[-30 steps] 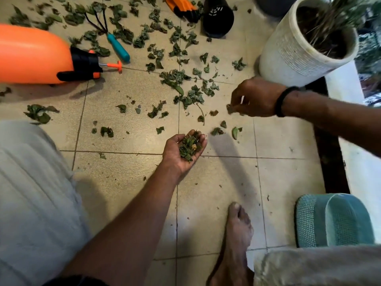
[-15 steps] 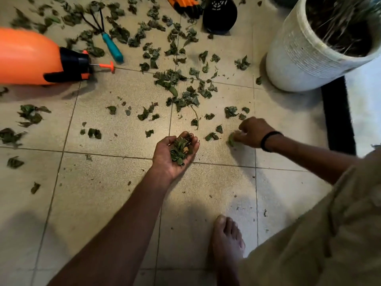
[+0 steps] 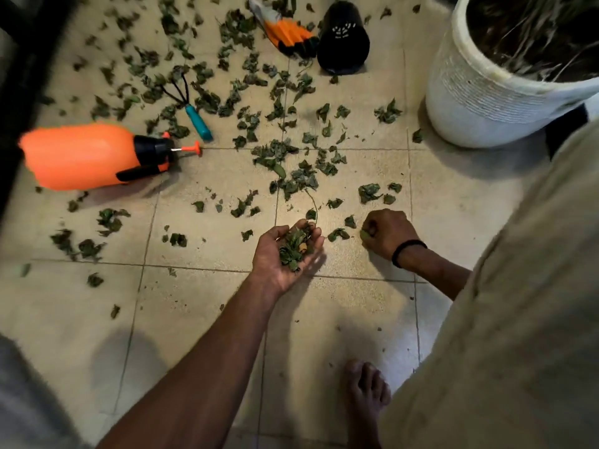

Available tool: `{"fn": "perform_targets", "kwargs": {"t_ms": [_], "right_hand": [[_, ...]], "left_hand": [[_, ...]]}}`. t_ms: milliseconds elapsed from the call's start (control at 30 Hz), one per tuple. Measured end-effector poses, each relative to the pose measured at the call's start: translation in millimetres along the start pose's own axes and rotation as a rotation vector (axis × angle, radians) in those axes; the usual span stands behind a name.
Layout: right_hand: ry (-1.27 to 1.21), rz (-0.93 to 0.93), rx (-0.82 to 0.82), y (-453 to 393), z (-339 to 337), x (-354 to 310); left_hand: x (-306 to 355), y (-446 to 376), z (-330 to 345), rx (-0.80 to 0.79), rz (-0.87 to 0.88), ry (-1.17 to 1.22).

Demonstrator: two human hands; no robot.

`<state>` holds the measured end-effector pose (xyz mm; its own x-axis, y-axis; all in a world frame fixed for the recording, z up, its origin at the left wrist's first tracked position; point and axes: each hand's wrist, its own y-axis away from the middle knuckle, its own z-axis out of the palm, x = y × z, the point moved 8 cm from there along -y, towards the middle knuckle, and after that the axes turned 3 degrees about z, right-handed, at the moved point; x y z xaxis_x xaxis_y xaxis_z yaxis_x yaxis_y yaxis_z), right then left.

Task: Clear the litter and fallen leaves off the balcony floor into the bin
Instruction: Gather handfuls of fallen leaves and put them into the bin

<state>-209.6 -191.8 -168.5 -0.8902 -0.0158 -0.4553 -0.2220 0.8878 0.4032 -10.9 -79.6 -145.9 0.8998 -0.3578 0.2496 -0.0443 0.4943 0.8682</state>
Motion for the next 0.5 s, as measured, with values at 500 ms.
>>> {"fn": "perform_targets", "kwargs": {"t_ms": [500], "right_hand": [[-0.639, -0.042, -0.242, 5, -49, -40]], "left_hand": [[-27, -4, 9, 0.064, -0.030, 0.011]]}}
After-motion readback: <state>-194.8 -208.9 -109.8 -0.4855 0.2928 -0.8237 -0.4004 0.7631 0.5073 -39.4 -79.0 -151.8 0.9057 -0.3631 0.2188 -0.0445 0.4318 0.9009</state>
